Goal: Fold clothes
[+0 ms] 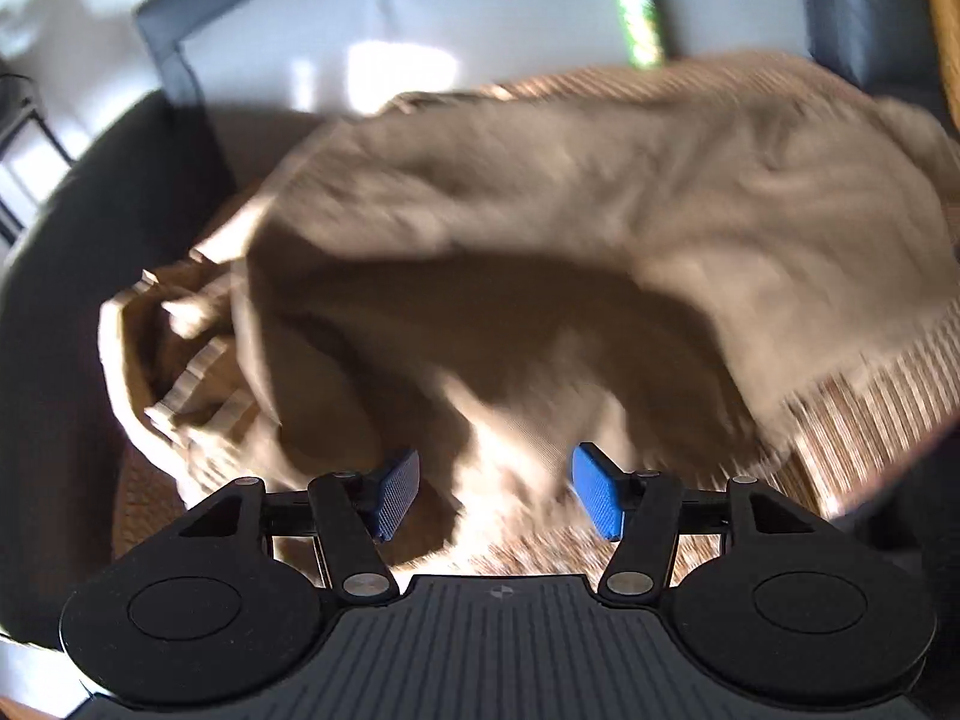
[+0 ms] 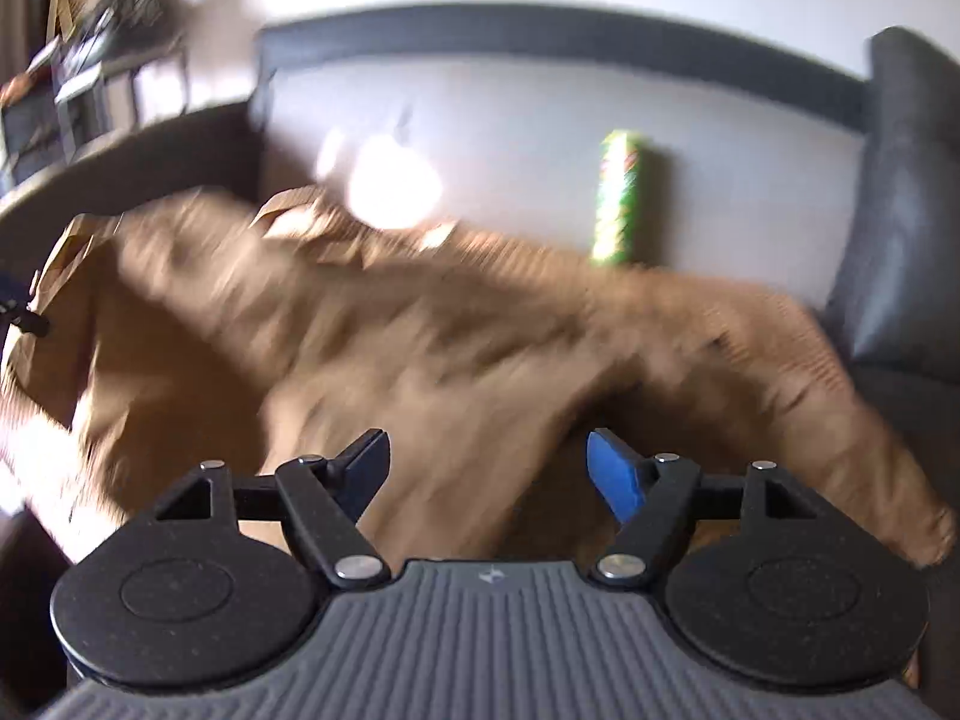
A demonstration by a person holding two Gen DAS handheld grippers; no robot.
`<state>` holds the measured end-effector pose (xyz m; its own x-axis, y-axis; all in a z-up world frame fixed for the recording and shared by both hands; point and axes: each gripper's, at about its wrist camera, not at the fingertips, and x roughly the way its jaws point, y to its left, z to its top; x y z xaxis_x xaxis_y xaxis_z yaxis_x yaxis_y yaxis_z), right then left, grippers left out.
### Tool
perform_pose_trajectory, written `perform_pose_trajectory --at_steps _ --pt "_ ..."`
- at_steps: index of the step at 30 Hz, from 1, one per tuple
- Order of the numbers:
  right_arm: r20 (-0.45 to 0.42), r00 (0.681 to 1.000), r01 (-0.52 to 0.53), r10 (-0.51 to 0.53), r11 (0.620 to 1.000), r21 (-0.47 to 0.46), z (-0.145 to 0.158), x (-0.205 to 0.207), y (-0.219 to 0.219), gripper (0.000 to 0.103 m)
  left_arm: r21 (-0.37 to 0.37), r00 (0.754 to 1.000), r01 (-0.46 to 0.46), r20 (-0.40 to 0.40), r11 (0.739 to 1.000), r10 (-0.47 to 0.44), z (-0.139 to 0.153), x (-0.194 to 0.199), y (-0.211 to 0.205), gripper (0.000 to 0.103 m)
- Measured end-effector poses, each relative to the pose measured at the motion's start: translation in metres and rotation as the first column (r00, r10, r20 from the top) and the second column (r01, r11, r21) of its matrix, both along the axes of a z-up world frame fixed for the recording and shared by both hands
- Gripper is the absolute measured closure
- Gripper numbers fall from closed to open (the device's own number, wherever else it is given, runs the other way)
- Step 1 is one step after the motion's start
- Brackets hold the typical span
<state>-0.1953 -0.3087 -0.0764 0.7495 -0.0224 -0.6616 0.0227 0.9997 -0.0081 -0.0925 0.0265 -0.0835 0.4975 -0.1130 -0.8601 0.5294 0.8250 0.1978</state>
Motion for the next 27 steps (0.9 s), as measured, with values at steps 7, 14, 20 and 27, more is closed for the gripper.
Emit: perform_pose_trajectory --at_steps 7,14,20,27 --pt "-0.135 0.99 0.043 -0.035 0.998 0.056 -0.035 -0.009 0.013 0.026 0.089 0.982 0.185 0.025 0.979 -0.188 -0.063 -0.035 -0.073 0.033" --pt "-0.192 0.981 -0.018 0.031 0.997 0.072 -0.06 0.018 0.037 0.043 0.136 0.958 0.26 0.088 0.956 -0.273 -0.089 -0.043 -0.133 0.033" --pt "-0.144 0.989 0.004 0.04 0.956 0.295 -0.012 0.028 0.013 0.099 0.158 0.962 0.22 0.13 0.963 -0.241 -0.103 -0.035 -0.145 0.035" --pt "-0.062 0.995 -0.05 0.08 0.92 0.388 0.055 0.02 -0.001 0.1 0.069 0.968 0.144 0.197 0.987 -0.155 -0.079 -0.028 -0.147 0.083"
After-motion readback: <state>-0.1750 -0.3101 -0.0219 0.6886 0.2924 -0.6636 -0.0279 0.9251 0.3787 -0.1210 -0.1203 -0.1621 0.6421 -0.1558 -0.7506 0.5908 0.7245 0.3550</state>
